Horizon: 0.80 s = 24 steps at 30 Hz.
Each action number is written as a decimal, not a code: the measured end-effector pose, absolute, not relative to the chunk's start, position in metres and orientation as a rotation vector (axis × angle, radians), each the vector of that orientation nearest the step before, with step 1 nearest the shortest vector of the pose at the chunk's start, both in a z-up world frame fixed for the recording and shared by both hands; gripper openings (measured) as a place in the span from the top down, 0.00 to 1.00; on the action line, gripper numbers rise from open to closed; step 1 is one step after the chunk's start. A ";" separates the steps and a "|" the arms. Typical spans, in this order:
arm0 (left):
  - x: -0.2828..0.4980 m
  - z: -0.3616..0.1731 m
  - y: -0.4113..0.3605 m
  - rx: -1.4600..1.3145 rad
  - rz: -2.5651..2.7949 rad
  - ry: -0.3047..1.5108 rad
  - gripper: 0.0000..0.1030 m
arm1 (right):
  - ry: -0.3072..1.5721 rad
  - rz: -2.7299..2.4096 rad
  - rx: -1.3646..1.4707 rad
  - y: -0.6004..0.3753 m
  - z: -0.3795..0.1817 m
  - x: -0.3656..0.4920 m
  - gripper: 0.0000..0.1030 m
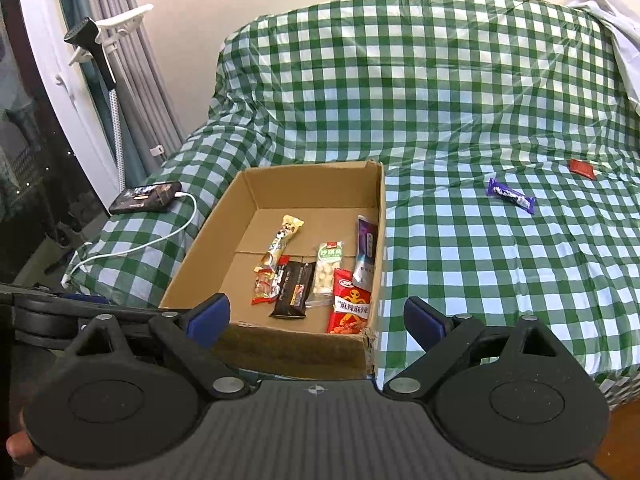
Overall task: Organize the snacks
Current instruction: 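Lift both tools away from the box, then move both tools over the purple bar and red packet on the sofa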
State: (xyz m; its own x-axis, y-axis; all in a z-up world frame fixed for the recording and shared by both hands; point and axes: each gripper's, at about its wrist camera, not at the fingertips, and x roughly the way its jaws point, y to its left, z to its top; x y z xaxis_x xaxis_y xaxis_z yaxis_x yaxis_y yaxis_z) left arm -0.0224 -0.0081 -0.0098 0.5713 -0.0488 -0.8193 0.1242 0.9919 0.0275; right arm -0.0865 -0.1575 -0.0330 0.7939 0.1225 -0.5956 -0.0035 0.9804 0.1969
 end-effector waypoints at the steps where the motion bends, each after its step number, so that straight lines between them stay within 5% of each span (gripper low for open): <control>1: -0.022 -0.009 -0.009 0.089 -0.102 0.955 0.00 | 0.647 0.068 0.192 -0.158 -0.032 -0.088 0.08; 24: 0.013 -0.025 -0.068 0.206 -0.134 1.026 0.00 | 0.720 0.010 0.366 -0.220 -0.062 -0.074 0.07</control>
State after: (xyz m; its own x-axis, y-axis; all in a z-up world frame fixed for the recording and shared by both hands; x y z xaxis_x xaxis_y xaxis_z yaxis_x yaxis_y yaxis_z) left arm 0.0128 -0.0683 -0.0245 0.5129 -0.0144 -0.8584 0.2072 0.9724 0.1075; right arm -0.0743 -0.2201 -0.0624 0.7543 0.1340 -0.6427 0.1153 0.9367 0.3306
